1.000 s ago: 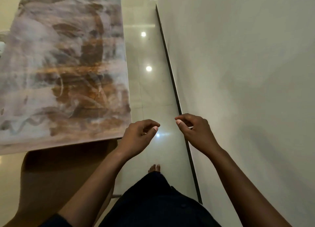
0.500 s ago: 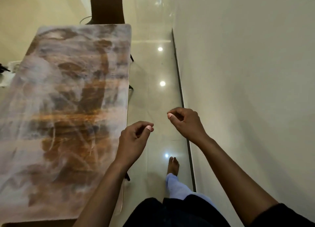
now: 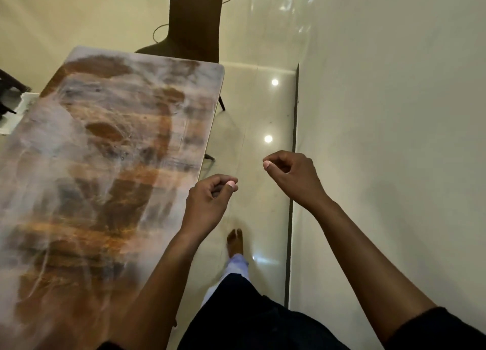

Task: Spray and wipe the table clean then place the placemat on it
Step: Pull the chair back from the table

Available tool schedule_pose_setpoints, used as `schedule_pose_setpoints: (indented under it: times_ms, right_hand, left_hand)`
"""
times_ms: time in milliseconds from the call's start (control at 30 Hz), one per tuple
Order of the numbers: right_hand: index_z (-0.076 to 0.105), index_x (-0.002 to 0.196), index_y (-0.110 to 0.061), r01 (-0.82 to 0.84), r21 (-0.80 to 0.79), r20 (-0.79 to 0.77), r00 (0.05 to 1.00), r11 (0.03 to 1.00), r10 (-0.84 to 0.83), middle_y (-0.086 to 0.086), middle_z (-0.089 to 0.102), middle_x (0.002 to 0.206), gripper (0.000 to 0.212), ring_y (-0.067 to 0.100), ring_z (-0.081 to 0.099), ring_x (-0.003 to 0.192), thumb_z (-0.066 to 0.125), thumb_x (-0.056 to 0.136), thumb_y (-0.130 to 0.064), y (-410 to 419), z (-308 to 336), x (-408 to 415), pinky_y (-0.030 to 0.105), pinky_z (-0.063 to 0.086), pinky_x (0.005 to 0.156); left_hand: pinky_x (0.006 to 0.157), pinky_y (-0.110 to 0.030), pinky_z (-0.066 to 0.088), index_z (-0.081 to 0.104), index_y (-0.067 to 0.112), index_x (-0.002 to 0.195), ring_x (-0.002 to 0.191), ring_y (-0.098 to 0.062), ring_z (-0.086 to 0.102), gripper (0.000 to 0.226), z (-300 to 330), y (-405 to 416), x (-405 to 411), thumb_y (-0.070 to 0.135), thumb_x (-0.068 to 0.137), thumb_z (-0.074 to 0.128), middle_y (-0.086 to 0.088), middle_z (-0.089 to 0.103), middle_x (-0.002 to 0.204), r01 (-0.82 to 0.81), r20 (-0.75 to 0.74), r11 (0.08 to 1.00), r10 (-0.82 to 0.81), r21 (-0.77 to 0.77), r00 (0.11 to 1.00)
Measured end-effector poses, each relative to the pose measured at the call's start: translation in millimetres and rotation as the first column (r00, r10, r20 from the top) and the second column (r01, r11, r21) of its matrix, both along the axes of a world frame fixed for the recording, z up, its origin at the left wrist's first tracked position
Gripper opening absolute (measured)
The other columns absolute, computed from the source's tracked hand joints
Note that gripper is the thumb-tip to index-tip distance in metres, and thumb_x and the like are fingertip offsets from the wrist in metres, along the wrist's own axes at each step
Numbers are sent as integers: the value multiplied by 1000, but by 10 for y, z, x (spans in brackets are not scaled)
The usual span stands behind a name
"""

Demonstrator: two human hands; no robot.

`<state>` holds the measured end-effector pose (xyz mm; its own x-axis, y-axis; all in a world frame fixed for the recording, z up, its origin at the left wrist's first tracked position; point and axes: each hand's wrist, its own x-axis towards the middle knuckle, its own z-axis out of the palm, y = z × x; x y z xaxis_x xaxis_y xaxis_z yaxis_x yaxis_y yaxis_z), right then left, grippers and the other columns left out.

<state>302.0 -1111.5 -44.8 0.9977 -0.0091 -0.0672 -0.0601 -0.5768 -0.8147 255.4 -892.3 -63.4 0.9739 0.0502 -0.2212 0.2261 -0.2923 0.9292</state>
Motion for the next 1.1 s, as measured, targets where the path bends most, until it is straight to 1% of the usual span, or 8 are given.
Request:
schedule_pose_setpoints:
  times_ms: [233, 333, 433, 500, 600, 733, 933, 1100]
  right_hand:
    - [78, 95, -28, -11, -15, -39, 999, 1000, 10, -16, 74, 84, 12, 0, 68, 79, 69, 95, -35, -124, -7, 1573, 22, 52, 73]
    - [78, 93, -28, -1, -16, -55, 998, 1000, 0, -16, 73, 80, 13, 1, 67, 76, 68, 95, -37, -135, 41, 2255, 24, 50, 72]
    - [77, 92, -29, -9, -32, -48, 999, 999, 8, -17, 74, 82, 13, 3, 68, 78, 68, 94, -38, -108, 72, 2915, 28, 54, 75]
    - [77, 91, -30, -11, -41, -39, 999, 999, 9, -19, 73, 82, 13, 1, 67, 77, 68, 94, -38, -93, 60, 3353, 27, 53, 74]
    - [76, 88, -30, -11, -62, -61, 998, 998, 7, -20, 70, 77, 13, 0, 64, 73, 67, 94, -37, -113, -32, 3984, 25, 51, 70]
    - [75, 87, -28, -27, -128, -91, 996, 991, 15, -18, 71, 77, 15, 1, 66, 77, 67, 95, -38, -207, -254, 4976, 27, 52, 74]
    - [75, 87, -27, -211, -144, -115, 974, 967, 195, -17, 69, 76, 15, 0, 63, 74, 67, 95, -36, -246, -294, 6534, 23, 44, 67]
    - [78, 99, -25, -421, -174, -88, 907, 890, 411, -14, 75, 92, 19, 3, 67, 85, 65, 97, -37, -145, -160, 7742, 31, 57, 78]
  left_hand:
    - [97, -44, 62, 78, 38, 104, 98, -8, 77, 18, -130, -27, 1764, 42, 94, 63, 8, 82, 97, 20, 12, 999, -20, -27, 1000]
    - [96, -47, 63, 78, 34, 102, 91, -5, 78, 13, -191, 24, 2515, 26, 103, 67, 7, 83, 95, 52, -27, 999, -52, 2, 998]
    - [95, -49, 63, 80, 34, 101, 94, -12, 79, 16, -192, 77, 3230, 37, 95, 65, 6, 83, 93, 48, -43, 999, -48, 4, 998]
    - [93, -45, 63, 80, 31, 102, 93, -12, 78, 18, -175, 90, 3679, 37, 95, 65, 6, 83, 93, 35, -45, 999, -35, -3, 998]
    - [92, -41, 62, 82, 25, 107, 93, -10, 78, 17, -196, 71, 4275, 22, 104, 65, 5, 83, 94, 18, -35, 1000, -17, 21, 999]
    - [91, -38, 63, 81, 24, 111, 93, -7, 78, 18, -330, 8, 5097, 23, 106, 63, 7, 83, 96, -25, -29, 998, 27, 58, 999]
    - [90, -33, 62, 79, 20, 117, 98, -8, 76, 21, -368, -178, 6263, 25, 107, 61, 6, 81, 101, -139, -45, 987, 143, 83, 989]
    - [90, -34, 61, 79, 20, 115, 97, -12, 76, 20, -363, -307, 7191, 20, 107, 60, 3, 81, 101, -282, -102, 959, 284, 31, 953]
